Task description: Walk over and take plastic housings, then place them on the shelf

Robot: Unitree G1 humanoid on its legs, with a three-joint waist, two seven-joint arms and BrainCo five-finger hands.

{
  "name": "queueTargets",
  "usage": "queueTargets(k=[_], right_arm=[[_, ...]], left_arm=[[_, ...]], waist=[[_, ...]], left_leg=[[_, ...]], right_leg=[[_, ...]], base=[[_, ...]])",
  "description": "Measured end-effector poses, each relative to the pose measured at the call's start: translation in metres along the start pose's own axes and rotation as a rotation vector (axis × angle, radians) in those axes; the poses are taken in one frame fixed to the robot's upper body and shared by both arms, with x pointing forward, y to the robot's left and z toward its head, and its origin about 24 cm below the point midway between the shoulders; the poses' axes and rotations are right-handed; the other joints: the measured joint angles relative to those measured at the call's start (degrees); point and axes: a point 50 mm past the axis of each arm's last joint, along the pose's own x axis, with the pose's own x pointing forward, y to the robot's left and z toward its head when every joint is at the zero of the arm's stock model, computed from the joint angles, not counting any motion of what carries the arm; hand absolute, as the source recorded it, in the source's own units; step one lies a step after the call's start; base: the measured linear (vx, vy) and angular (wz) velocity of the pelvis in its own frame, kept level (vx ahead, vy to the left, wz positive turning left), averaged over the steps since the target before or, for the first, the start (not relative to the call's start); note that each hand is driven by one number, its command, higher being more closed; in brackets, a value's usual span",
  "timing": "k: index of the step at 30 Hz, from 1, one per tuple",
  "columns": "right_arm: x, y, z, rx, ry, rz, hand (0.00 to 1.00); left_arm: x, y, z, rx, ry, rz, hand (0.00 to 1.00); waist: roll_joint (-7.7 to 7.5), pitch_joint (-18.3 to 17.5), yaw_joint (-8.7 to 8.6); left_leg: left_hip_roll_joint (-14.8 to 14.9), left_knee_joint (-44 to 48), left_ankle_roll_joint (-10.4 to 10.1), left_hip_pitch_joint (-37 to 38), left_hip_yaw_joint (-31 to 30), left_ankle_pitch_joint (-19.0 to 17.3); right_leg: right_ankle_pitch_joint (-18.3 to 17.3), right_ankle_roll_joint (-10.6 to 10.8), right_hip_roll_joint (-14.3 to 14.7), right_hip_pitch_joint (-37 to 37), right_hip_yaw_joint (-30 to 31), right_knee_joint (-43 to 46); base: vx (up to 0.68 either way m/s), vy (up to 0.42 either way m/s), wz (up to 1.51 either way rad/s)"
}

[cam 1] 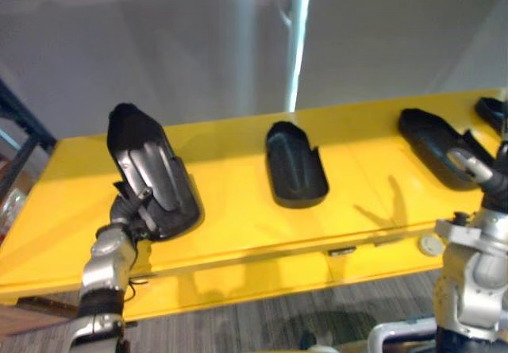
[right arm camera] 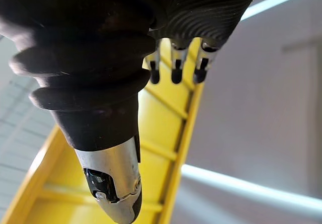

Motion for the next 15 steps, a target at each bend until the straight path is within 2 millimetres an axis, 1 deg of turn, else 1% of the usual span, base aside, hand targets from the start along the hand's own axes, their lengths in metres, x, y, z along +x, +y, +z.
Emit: queueTargets(k=[5,7,10,12,13,15], right_arm=[[0.004,-0.003,0.002,0.015,0.007,0.051,0.0],[0.004,-0.004,0.002,0.015,0.011,0.066,0.0],[0.004,-0.003,0.0,0.024,0.035,0.094,0.0],[0.004,-0.002,-0.001,0.039,0.048,0.1,0.0],[0.004,-0.002,-0.001,0.039,0.052,0.102,0.0],[0.004,-0.002,-0.001,0.039,0.064,0.105,0.0]], left_arm=[[0.014,-0.003,0.023,0.063,0.035,-0.017,1.0],[0.018,-0.004,0.028,0.101,0.075,-0.009,1.0],[0.021,-0.002,0.025,0.191,0.171,0.012,1.0],[0.021,0.003,0.021,0.231,0.235,0.023,1.0],[0.021,0.008,0.021,0.252,0.267,0.032,1.0],[0.021,0.01,0.021,0.267,0.299,0.037,1.0]], waist=[[0.35,0.3,-1.71],[0.46,0.6,-2.22],[0.62,0.7,-3.57],[0.66,0.7,-4.0],[0.67,0.8,-4.01],[0.77,0.9,-4.03]], left_leg=[[0.0,0.0,-0.6,0.8,4.2,-0.6],[-0.1,0.0,-0.6,0.8,5.3,-0.7],[-0.2,0.1,-0.6,1.0,6.3,-0.9],[-0.2,0.1,-0.6,1.0,6.8,-0.9],[-0.2,0.1,-0.6,1.0,7.3,-0.9],[-0.2,0.1,-0.6,1.2,7.6,-0.9]], right_leg=[[0.7,0.1,0.1,-1.3,3.4,0.0],[1.1,0.2,0.0,-1.9,4.6,0.0],[1.3,0.2,0.1,-2.3,5.4,-0.1],[1.5,0.0,0.1,-2.6,5.8,-0.1],[1.8,-0.1,0.2,-2.9,6.3,-0.1],[1.9,0.0,0.2,-2.9,6.7,-0.1]], base=[[-0.02,0.019,-0.35],[-0.04,0.012,-0.31],[-0.03,0.006,-0.16],[-0.03,-0.005,-0.12],[-0.03,-0.006,-0.18],[-0.04,-0.007,-0.11]])
